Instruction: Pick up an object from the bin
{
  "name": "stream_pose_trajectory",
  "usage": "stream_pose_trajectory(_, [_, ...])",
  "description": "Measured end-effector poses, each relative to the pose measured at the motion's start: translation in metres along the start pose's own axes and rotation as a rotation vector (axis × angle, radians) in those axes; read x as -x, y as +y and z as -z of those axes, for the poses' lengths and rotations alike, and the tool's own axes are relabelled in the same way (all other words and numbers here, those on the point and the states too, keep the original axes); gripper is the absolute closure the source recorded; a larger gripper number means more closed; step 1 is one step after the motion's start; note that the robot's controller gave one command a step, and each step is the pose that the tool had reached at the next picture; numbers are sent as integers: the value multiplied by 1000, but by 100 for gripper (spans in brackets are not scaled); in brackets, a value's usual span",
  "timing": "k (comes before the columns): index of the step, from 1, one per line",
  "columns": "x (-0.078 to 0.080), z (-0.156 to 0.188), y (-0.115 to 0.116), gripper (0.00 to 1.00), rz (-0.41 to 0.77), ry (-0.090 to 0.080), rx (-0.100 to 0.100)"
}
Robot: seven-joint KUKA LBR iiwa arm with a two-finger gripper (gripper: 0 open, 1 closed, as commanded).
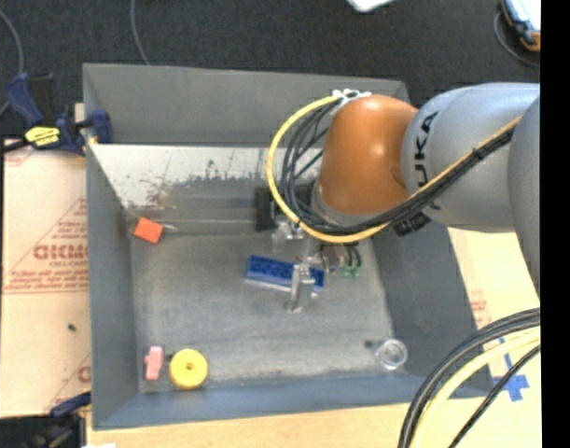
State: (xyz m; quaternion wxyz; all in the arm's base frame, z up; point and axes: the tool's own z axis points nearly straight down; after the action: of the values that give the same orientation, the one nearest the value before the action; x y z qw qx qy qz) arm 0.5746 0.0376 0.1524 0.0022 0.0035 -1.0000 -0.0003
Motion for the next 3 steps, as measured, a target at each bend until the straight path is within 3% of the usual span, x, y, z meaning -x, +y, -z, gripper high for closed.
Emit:
stream_pose_trajectory(1, [2, 5, 0, 0, -1, -8, 0])
stream_pose_trajectory(2, [11, -42, -30, 0, -134, -11, 2])
stream_pose_trajectory(3, [33, -74, -38, 0, 92, -13, -1])
